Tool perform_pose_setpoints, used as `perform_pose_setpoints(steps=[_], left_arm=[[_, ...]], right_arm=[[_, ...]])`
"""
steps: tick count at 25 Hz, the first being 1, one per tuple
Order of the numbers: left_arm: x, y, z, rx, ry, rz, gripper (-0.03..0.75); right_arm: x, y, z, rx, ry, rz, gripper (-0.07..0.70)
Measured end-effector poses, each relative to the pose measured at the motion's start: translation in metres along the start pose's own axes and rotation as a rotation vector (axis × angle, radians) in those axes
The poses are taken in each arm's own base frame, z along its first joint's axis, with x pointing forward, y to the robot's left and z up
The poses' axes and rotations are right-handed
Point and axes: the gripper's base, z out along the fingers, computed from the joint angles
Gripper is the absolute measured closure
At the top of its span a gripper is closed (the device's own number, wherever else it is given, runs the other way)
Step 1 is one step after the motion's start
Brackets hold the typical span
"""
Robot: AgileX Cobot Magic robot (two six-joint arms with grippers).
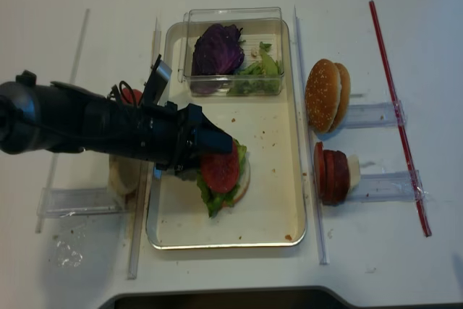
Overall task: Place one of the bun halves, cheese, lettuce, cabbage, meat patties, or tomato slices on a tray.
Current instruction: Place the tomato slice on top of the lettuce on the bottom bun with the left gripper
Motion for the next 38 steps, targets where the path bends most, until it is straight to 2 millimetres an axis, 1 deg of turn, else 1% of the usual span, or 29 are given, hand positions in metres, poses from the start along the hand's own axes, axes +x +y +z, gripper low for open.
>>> perform_pose_setpoints(steps=[4, 12, 24, 31, 38], left_arm=[[0.0, 0.0, 0.0, 0.0, 0.0, 0.018, 0.342], [-0.004, -0.006, 0.0, 0.063, -0.043, 0.033, 0.34], [-0.009, -0.003, 0.0, 0.031, -0.095, 0.109, 0.34], [-0.015, -0.005, -0.001, 0.044, -0.174, 0.144, 0.34], [-0.017, -0.004, -0.001, 0.032, -0.191, 0.169, 0.34]], right_arm=[[0.0, 0.0, 0.0, 0.0, 0.0, 0.0, 0.177], [0.0, 0.0, 0.0, 0.0, 0.0, 0.0, 0.177], [0.0, 0.0, 0.0, 0.0, 0.0, -0.001, 0.177], [0.0, 0.0, 0.0, 0.0, 0.0, -0.001, 0.177], [0.0, 0.0, 0.0, 0.0, 0.0, -0.004, 0.177]])
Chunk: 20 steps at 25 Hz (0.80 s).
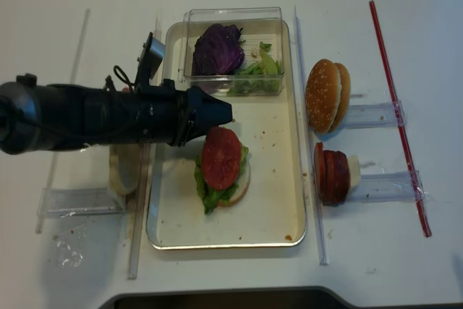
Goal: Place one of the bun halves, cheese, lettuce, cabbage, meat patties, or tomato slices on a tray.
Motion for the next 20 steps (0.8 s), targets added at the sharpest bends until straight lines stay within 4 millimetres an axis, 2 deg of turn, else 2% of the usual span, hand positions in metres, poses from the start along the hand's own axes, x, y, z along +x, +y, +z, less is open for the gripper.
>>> perform_pose_setpoints(steps=[8, 20], left_arm=[[-0.005, -0.0007, -0.0001, 0.008, -0.055, 0.053, 0.34], [-0.0039, -0.0019, 0.0, 0.021, -0.044, 0.079, 0.34]], right_arm=[[0.0, 0.0, 0.0, 0.0, 0.0, 0.0, 0.177], [0.0, 0.0, 0.0, 0.0, 0.0, 0.0, 0.177]])
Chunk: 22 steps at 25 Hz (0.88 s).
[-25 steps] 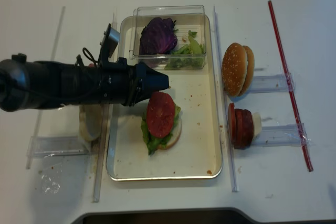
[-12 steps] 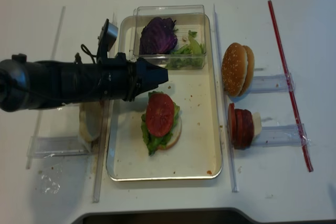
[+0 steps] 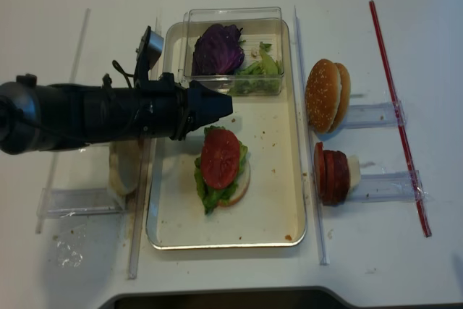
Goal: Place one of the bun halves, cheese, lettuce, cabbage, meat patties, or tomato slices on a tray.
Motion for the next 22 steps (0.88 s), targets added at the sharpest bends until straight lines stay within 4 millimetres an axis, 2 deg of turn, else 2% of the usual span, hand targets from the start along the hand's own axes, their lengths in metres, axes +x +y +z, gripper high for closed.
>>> perform_pose_setpoints(steps=[8, 17, 22], left_arm=[[-0.004, -0.005, -0.005, -0.076, 0.034, 0.077, 0.34], [-0.033, -0.035, -0.018, -0.151, 0.112, 0.222, 0.34], [-0.045, -0.044, -0.026, -0.239, 0.17, 0.258, 0.34]], right_arm=[[0.0, 0.0, 0.0, 0.0, 0.0, 0.0, 0.177], [0.0, 0.0, 0.0, 0.0, 0.0, 0.0, 0.177], [0.0, 0.0, 0.0, 0.0, 0.0, 0.0, 0.177]])
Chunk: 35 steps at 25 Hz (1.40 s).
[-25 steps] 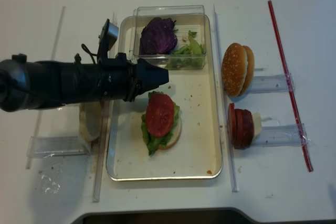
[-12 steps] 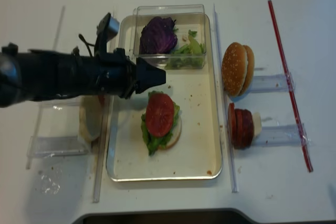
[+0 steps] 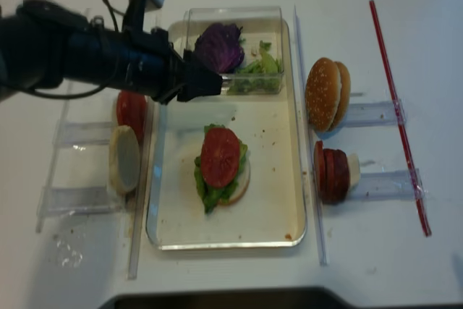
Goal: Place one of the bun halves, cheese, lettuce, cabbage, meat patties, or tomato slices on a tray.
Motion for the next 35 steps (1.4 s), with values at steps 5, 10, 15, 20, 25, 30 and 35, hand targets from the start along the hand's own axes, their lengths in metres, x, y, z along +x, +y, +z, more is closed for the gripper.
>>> perform_pose_setpoints(steps=[5, 10, 15, 20, 25, 30, 35], left_arm=[[-0.01, 0.003, -0.01, -0.122, 0.089, 0.009, 0.34], [-0.017, 0.005, -0.02, -0.223, 0.152, -0.029, 0.34], [-0.022, 0.006, -0.028, -0.3, 0.185, -0.062, 0.34], [-0.025, 0.008, -0.037, -0.382, 0.244, -0.073, 0.34], [-0.03, 0.007, -0.048, -0.469, 0.291, -0.092, 0.34], [-0.032, 0.012, -0.061, -0.604, 0.33, -0.124, 0.34], [-0.029, 0.02, -0.071, -0.749, 0.376, -0.173, 0.34]], right_arm=[[0.0, 0.0, 0.0, 0.0, 0.0, 0.0, 0.177], [0.0, 0.0, 0.0, 0.0, 0.0, 0.0, 0.177], [0.0, 0.0, 0.0, 0.0, 0.0, 0.0, 0.177], [0.0, 0.0, 0.0, 0.0, 0.0, 0.0, 0.178], [0.0, 0.0, 0.0, 0.0, 0.0, 0.004, 0.177], [0.0, 0.0, 0.0, 0.0, 0.0, 0.004, 0.177], [0.0, 0.0, 0.0, 0.0, 0.0, 0.004, 0.177]])
